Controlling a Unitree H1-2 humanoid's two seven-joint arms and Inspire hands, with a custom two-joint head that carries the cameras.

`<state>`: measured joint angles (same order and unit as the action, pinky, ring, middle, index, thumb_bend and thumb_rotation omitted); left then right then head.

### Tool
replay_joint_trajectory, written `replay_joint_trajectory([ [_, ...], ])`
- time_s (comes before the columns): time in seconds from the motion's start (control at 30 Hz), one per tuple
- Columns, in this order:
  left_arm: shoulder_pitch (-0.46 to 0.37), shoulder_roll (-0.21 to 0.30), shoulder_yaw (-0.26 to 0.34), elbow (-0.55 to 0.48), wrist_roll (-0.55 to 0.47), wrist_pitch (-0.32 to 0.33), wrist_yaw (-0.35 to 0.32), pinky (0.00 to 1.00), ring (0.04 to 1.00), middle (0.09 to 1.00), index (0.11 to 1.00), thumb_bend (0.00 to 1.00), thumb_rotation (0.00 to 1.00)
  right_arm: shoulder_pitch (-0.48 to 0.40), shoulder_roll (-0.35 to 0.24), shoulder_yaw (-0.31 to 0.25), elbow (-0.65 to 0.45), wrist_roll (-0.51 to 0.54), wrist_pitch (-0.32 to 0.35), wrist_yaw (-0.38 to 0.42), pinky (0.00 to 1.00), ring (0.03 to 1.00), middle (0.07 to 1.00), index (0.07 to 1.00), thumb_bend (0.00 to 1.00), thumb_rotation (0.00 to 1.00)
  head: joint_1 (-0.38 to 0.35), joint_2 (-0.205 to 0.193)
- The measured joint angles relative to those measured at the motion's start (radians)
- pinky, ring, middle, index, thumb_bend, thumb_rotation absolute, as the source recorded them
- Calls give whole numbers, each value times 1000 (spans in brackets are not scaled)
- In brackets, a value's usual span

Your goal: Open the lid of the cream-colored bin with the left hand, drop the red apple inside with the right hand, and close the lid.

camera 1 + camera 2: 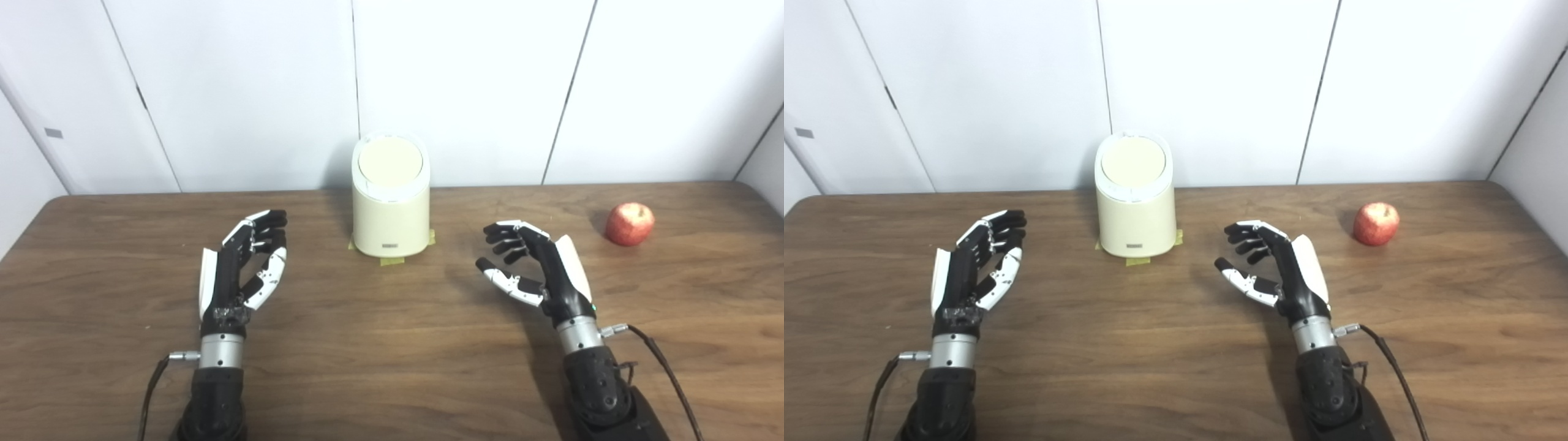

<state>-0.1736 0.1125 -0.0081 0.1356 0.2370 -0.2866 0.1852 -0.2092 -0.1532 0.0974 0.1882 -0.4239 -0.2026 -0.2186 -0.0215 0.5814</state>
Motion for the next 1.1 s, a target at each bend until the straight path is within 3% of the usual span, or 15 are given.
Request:
replay_joint_trajectory([
  [0.1,0,0,0,0,0,0,0,613,695,723,719,228,303,0,0,0,0,-1,-1,0,500,596,636,638,287,266,0,0],
  [0.5,0,1,1,0,-4,3,-5,627,710,739,732,252,341,0,0,0,0,2,0,0,515,608,644,640,287,307,0,3],
  [0.53,0,1,0,-1,-4,8,-7,631,715,745,738,270,388,0,0,0,1,1,0,0,519,611,645,640,287,307,0,3],
  [0.7,4,0,-6,-29,76,69,1,654,737,763,759,489,840,-5,2,1,3,1,0,0,525,612,645,642,290,328,0,0],
  [0.8,9,-3,-7,-53,116,92,3,643,733,760,752,590,976,-7,3,1,4,-5,0,-2,519,608,642,642,292,319,0,-3],
  [0.87,5,-3,-5,-77,133,124,4,666,750,774,766,626,973,-10,4,3,6,-15,0,-5,511,603,639,641,292,318,-3,-3],
  [0.93,-19,-3,-3,-94,147,159,4,682,770,790,784,644,890,-11,4,2,8,-18,-1,-6,518,608,642,642,300,327,-6,-2],
  [1.1,-150,-6,-1,-121,179,251,3,668,777,805,811,729,765,-15,5,0,16,-7,-1,-6,520,610,644,643,307,362,-6,-2],
])
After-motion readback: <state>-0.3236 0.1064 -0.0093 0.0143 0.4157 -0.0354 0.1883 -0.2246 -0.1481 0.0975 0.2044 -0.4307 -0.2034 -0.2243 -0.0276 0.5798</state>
